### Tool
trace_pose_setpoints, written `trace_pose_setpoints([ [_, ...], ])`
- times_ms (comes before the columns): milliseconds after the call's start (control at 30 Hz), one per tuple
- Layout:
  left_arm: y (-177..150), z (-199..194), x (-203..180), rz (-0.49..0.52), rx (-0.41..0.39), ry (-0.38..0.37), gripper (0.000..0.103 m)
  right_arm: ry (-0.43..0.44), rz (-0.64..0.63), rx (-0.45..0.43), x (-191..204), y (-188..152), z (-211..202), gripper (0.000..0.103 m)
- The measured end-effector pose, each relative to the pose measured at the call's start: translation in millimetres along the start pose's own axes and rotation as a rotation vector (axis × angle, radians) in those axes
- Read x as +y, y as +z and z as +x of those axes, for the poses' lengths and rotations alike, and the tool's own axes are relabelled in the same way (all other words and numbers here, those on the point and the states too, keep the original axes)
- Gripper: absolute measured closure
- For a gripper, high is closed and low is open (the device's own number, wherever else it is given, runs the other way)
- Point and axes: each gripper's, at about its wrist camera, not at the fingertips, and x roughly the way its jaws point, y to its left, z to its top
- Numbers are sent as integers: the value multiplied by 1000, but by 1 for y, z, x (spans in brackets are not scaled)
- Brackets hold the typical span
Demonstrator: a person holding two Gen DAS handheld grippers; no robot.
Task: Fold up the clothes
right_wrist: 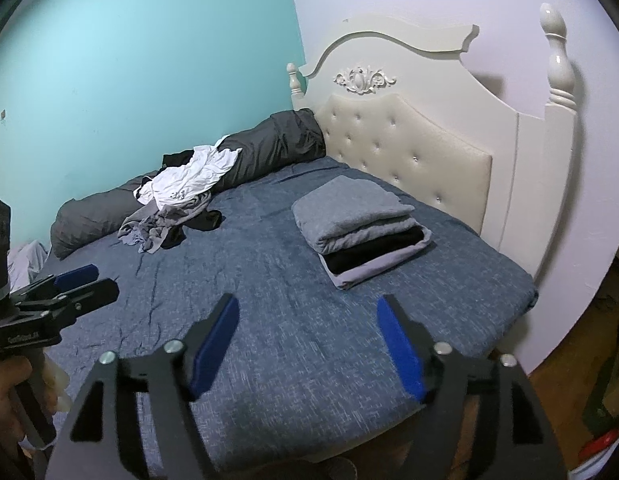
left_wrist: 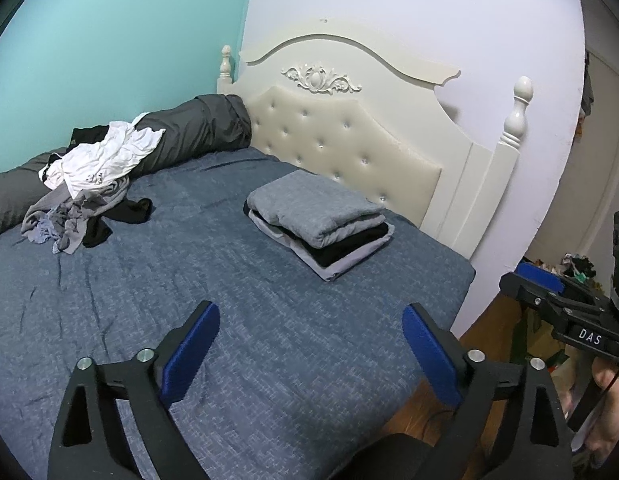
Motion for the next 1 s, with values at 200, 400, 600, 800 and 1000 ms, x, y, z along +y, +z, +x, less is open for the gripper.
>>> trace_pose_setpoints([
  [200, -4, -3, -5, 17, 4, 13, 0, -39, 19, -19, -2, -7, -5, 16],
  [400, -7, -5, -4, 12, 1, 19, 0, -61, 24, -43, -2, -11, -14, 3],
  [600, -12, -7, -2, -7, 7, 8, 0, -78, 36, -48, 2, -16, -21, 1],
  [800, -16, -11, -3, -13, 10, 0, 0, -78, 34, -47, 6, -22, -27, 0],
  [1000, -19, -14, -7, -14, 17, 0, 0, -75, 34, -47, 9, -26, -34, 0],
])
